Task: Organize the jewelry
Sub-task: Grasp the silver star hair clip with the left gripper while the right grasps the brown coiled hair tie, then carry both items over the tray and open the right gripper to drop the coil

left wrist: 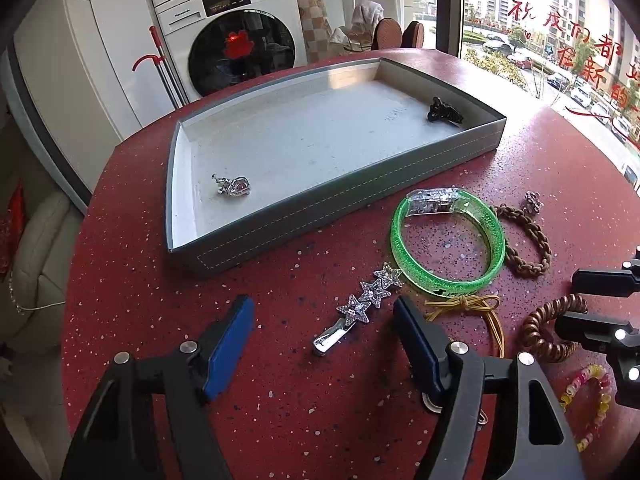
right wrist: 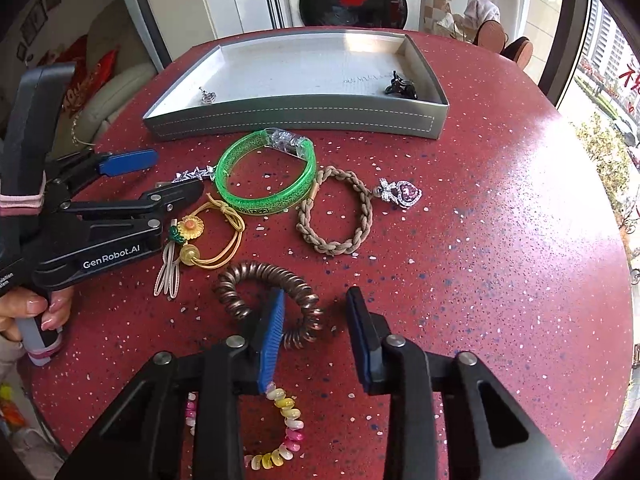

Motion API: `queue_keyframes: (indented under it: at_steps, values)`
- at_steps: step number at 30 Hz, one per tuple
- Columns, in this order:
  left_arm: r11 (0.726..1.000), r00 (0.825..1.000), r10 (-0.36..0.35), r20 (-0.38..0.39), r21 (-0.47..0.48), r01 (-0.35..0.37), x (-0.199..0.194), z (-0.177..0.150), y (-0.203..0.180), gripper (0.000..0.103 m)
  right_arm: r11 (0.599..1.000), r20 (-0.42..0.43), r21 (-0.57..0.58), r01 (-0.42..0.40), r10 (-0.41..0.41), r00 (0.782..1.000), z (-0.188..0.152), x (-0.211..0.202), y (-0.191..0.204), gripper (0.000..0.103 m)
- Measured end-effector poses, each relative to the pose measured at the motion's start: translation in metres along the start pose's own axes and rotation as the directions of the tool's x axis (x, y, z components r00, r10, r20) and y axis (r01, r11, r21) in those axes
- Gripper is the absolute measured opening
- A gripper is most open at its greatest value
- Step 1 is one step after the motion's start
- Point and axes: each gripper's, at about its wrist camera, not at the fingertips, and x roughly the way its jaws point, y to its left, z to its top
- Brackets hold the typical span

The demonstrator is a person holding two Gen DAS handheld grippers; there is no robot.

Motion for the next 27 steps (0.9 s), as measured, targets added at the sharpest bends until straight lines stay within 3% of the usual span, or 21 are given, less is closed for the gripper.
queue_keyframes:
  at_steps: [3,4,8,10,11,12,27]
  values:
    - [1.0,1.0,-0.009,0.001,0.005,0.009,-0.001,0.0,-0.003,0.076,1.0,0.0,-0.004,-0.002,0.002,1.0,-0.001,0.0,0.001,0.016]
    - [1.0,1.0,-0.011,0.003,0.01,0.011,-0.002,0.0,-0.004,0.071,1.0,0.001,-0.003,0.0,0.0,1.0,-0.001,0.0,-0.001,0.016]
    - [0.999,1.0,-0.007,0.01,0.037,0.007,-0.004,-0.001,-0.01,0.065,1.0,0.011,0.02,-0.007,0.007,1.0,-0.003,-0.003,-0.005,0.014]
    - [0.999,0.999,-0.033,0.008,0.037,0.033,-0.005,-0.002,-0.011,0.049,0.999,0.016,0.034,-0.011,0.011,1.0,-0.003,-0.005,-0.008,0.014]
    - [0.999,0.999,-0.037,0.006,0.036,0.037,-0.005,-0.002,-0.012,0.047,0.999,0.019,0.041,-0.015,0.014,1.0,-0.003,-0.006,-0.009,0.013]
    - [0.998,0.999,-0.039,0.005,0.04,0.039,-0.006,-0.002,-0.012,0.039,0.999,0.021,0.048,-0.018,0.017,1.0,-0.003,-0.007,-0.01,0.013]
    - [0.991,0.993,-0.104,0.048,-0.076,0.108,-0.03,-0.004,0.009,0.035,0.991,0.093,0.112,-0.072,0.062,0.994,0.008,-0.032,-0.018,0.012]
